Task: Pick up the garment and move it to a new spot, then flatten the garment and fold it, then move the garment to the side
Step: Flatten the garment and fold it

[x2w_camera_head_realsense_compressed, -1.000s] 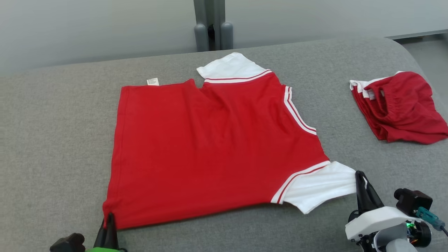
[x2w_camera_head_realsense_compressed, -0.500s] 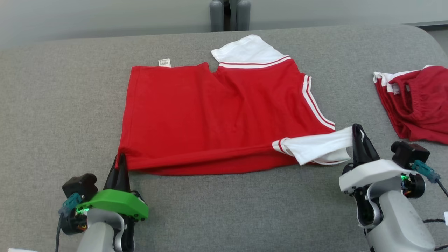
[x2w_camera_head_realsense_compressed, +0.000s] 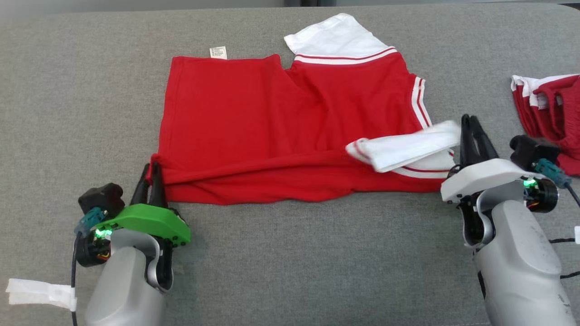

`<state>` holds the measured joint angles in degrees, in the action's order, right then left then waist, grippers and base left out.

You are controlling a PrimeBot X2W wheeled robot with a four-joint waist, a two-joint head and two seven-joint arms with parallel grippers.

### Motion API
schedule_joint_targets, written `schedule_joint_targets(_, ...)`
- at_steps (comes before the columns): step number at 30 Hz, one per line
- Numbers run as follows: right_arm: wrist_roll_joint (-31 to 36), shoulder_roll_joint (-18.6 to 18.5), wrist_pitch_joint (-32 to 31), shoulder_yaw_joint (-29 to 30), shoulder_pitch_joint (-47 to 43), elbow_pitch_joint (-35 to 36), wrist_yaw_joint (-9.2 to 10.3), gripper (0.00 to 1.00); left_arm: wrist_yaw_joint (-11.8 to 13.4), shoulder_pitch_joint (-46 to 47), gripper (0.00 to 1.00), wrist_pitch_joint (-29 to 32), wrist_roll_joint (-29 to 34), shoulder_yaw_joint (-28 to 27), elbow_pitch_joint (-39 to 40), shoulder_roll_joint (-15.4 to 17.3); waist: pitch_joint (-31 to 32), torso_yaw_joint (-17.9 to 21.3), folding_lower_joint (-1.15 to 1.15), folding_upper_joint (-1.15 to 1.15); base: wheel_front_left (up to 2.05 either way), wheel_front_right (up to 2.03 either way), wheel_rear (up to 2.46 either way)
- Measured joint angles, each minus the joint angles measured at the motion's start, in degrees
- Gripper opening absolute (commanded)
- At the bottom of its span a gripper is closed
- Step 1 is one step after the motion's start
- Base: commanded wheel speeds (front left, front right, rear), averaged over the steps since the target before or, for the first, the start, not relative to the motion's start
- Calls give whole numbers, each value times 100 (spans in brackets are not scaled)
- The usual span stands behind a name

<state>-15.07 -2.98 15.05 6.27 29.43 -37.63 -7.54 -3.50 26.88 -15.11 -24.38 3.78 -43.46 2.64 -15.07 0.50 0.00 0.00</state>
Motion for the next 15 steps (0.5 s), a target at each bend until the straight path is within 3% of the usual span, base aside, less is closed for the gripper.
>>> schedule_joint_targets(6, 471, 18, 1, 245, -261, 776, 0, 100, 134, -232, 100, -1, -29, -207, 624, 13, -63, -59, 0, 0, 0, 0, 0)
schedule_joint_targets(15, 371, 12, 0, 157, -1162, 966, 1, 100, -151, -966, 100, -1, -381, -4, 772, 5, -96, -62, 0, 0, 0, 0, 0)
